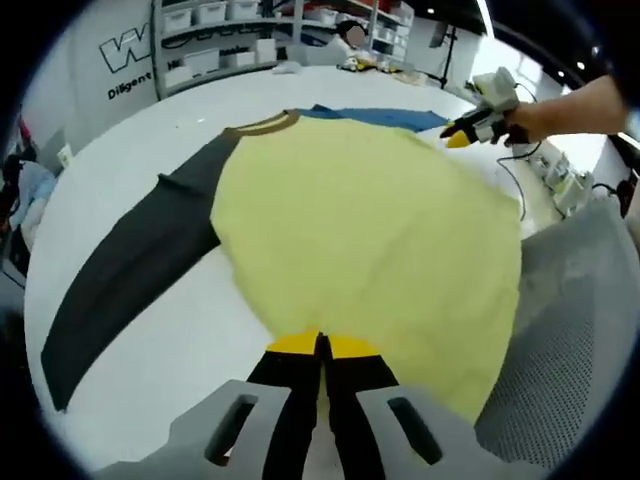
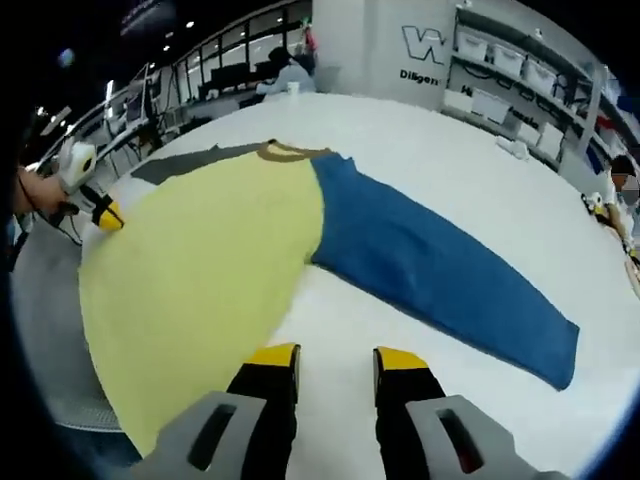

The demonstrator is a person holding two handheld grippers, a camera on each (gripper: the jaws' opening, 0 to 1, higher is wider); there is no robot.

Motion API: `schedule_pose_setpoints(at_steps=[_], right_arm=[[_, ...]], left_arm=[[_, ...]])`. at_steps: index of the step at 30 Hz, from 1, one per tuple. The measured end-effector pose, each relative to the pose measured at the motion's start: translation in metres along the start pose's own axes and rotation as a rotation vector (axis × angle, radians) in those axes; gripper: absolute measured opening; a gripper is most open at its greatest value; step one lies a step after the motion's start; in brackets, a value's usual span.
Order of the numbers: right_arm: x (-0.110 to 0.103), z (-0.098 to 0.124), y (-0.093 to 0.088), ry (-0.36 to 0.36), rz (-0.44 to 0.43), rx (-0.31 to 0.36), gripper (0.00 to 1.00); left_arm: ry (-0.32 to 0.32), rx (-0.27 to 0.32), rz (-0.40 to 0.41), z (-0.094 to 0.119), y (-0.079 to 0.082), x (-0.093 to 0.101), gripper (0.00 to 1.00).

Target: Fold the garment on the visible template until the final outline fits inside the template.

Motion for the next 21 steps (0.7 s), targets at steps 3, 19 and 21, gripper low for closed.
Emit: schedule_pose_setpoints(at_steps=[3,19,21], right_arm=[[0.045,0.01,-0.005,-0.102,-0.1,0.005,0.26],[0.159,0.034,-0.036,-0.375,-0.434,-0.03,0.26],[0.16,0.033,-0.037,-0.375,-0.452,-0.028,0.26]], left_arm=[[0.009,0.036,0.033,0.007,0.005,0.0,0.0],[-0.047,0.205,0.094,0.021,0.042,0.02,0.35],[-0.052,0.207,0.088,0.021,0.044,0.023,0.38]])
Point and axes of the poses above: the point that each gripper's makers call its tool centre point, and the gripper's own axes: z roughly backward along the fingers, x roughly to its right, y roughly out of its top, the point moved 3 cm from there along z, roughly backward along the fingers, and after that the axes turned 6 degrees about -x, right-handed, at the moved point
